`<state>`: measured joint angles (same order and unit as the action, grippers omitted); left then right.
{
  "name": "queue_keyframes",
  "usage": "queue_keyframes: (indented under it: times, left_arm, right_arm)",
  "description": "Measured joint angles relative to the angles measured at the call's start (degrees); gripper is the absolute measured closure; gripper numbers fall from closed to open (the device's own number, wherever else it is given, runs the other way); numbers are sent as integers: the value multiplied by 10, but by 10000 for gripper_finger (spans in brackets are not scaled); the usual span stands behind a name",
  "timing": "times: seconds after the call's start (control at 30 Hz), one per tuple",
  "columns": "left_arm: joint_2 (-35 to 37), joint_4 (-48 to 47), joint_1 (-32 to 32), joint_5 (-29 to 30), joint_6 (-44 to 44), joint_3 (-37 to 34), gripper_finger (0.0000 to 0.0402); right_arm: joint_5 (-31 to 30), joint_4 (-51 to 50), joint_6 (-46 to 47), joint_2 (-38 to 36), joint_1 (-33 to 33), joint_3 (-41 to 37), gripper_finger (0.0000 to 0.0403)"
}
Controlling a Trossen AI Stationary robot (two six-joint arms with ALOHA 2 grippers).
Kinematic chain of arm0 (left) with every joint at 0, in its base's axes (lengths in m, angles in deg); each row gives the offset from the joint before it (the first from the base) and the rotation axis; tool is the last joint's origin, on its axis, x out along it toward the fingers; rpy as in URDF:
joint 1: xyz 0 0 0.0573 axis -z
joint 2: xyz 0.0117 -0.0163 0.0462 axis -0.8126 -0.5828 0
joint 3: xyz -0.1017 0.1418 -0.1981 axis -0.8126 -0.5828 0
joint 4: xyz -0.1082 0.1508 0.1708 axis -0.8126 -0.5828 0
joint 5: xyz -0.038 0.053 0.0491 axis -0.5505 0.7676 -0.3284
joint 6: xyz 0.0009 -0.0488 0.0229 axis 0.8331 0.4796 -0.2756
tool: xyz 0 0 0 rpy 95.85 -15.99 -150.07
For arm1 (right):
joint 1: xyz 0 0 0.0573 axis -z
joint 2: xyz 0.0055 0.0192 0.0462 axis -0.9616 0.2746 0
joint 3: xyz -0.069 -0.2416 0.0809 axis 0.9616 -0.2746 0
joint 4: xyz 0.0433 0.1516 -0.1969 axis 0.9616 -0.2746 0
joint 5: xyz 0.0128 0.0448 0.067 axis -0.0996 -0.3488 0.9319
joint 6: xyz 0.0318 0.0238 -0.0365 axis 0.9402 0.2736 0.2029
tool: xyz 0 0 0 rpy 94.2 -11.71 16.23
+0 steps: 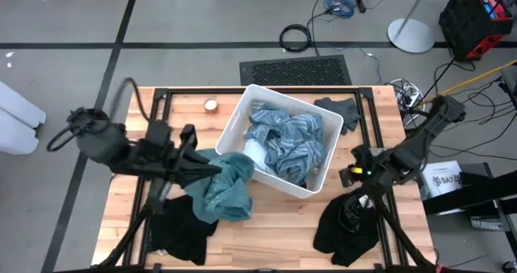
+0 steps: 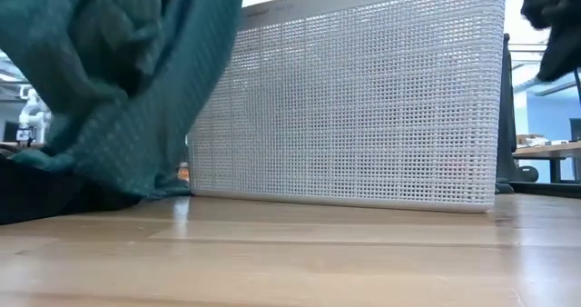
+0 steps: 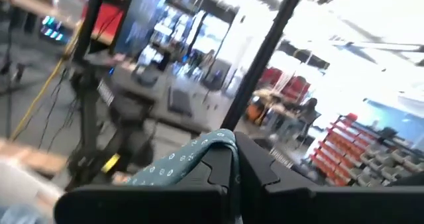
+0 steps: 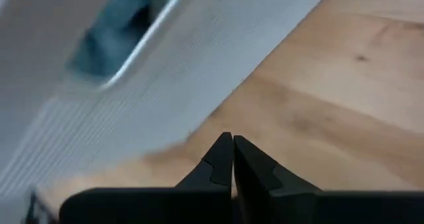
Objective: Sort clothes
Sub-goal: Put the green polo shirt into the white laundry bin
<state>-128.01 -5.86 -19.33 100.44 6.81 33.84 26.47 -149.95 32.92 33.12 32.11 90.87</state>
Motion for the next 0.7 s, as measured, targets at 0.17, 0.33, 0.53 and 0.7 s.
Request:
queue_keyframes:
  times: [0.17, 0.33, 0.53, 0.7]
  left_arm:
    - [0, 51, 9, -29, -33, 0, 391]
    - [0, 134, 21, -92, -82, 0, 391]
    - [0, 153, 26, -108, -109, 0, 391]
    - [-1, 153, 26, -108, -108, 0, 391]
  right_arm:
    - [-11, 20, 27, 6, 42, -38, 403]
    - [-54, 28, 26, 13, 98, -42, 403]
    - [-73, 51, -41, 13, 193, -41, 403]
    - [-57, 158, -179, 13, 286, -41, 403]
